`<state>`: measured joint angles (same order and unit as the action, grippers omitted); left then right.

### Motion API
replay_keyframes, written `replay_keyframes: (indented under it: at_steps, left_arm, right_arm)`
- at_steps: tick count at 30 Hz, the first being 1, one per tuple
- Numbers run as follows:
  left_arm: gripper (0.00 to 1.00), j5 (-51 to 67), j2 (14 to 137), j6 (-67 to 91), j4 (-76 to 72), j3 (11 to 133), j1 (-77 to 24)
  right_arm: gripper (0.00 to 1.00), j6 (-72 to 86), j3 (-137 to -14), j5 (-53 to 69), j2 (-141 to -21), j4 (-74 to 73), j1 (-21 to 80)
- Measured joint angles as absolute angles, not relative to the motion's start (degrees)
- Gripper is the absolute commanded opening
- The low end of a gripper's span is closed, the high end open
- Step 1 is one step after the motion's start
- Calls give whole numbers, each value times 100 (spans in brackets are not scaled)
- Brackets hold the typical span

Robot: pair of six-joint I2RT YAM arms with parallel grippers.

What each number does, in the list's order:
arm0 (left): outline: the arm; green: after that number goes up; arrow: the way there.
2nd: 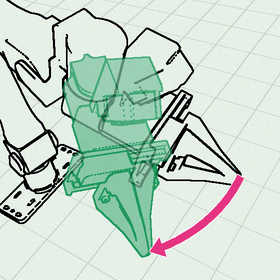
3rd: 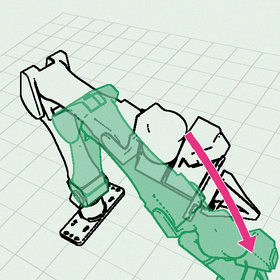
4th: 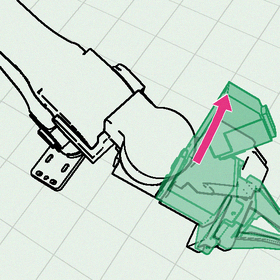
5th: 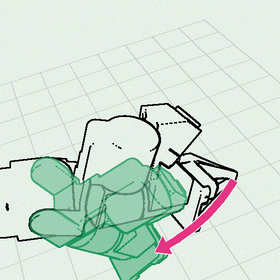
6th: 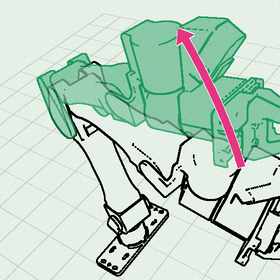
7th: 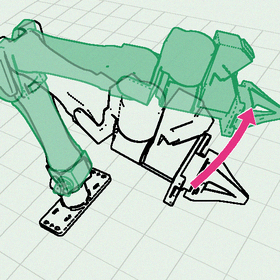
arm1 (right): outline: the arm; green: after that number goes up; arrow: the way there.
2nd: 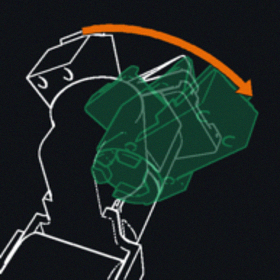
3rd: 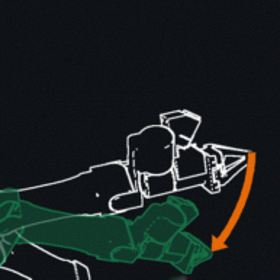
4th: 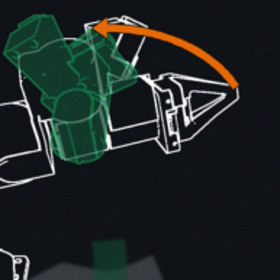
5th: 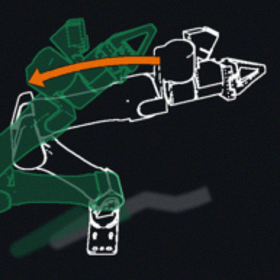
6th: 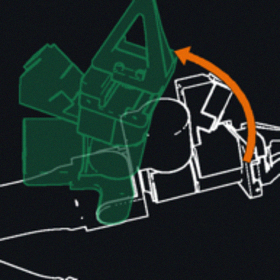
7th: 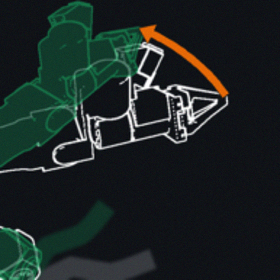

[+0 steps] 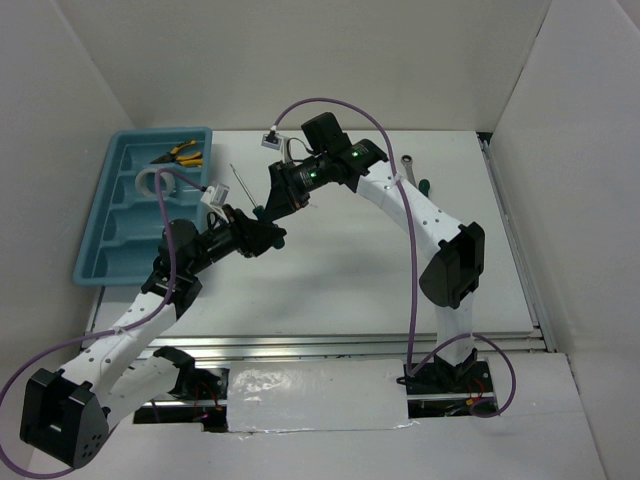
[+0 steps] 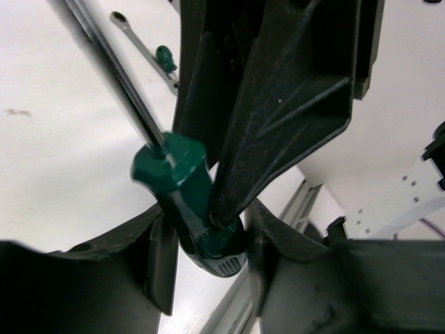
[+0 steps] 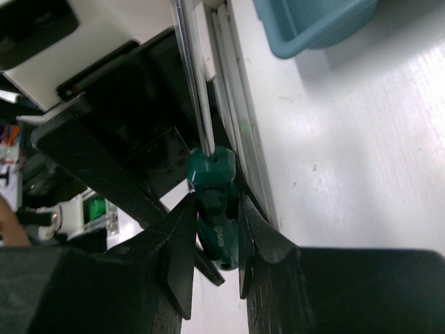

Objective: Sort the tools into containers

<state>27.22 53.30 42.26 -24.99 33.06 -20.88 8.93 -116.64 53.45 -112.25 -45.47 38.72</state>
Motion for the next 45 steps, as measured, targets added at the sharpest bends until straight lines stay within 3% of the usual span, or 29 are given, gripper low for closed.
replay_keyframes:
  at_steps: [1,3,4,6,7,9,15,20,25,28,32,39,45]
  left_arm:
    - [36,2724,5332,4235,-2497,3326,-2067]
    - [19,2724,5336,4248,-2456,3350,-2027]
    - [3,2720,5341,4248,-2445,3371,-2014]
    - [0,2718,5339,4248,-2401,3395,-1999]
    - [0,2729,5339,4248,-2366,3409,-1994]
    - [0,2753,5273,4244,-2300,3413,-1994]
    - [0,2528,4969,4274,-1743,3402,-1634]
    - [0,2073,4797,4394,-740,3754,-377]
    - [0,1452,5776,4812,296,5094,1339]
    - [0,1385,6648,5218,674,5894,1986]
    - [0,1826,7487,5865,532,5902,2630]
    - [0,2150,8652,6475,440,5771,2646]
    - [12,1876,8665,6652,255,5756,2464]
  right_arm:
    - [0,893,-11655,5336,-11225,-4545,3874]
    - [2,875,-11653,5334,-11225,-4486,3868]
    - [29,882,-11653,5341,-11222,-4449,3870]
    - [80,945,-11655,5334,-11222,-4434,3870]
    - [88,937,-11657,5234,-11222,-4427,3870]
    - [96,934,-11668,5083,-11222,-4416,3806]
    - [97,832,-11810,4831,-11159,-4534,3564]
    - [97,628,-11299,4567,-10538,-4536,2458]
    - [96,526,-10283,4274,-9633,-4414,1470]
    - [96,480,-9922,4130,-9319,-4399,1500]
    - [95,403,-9686,4003,-9164,-4331,1621]
    - [94,331,-9620,3918,-9144,-4311,1610]
    - [94,305,-9620,3918,-9144,-4311,1608]
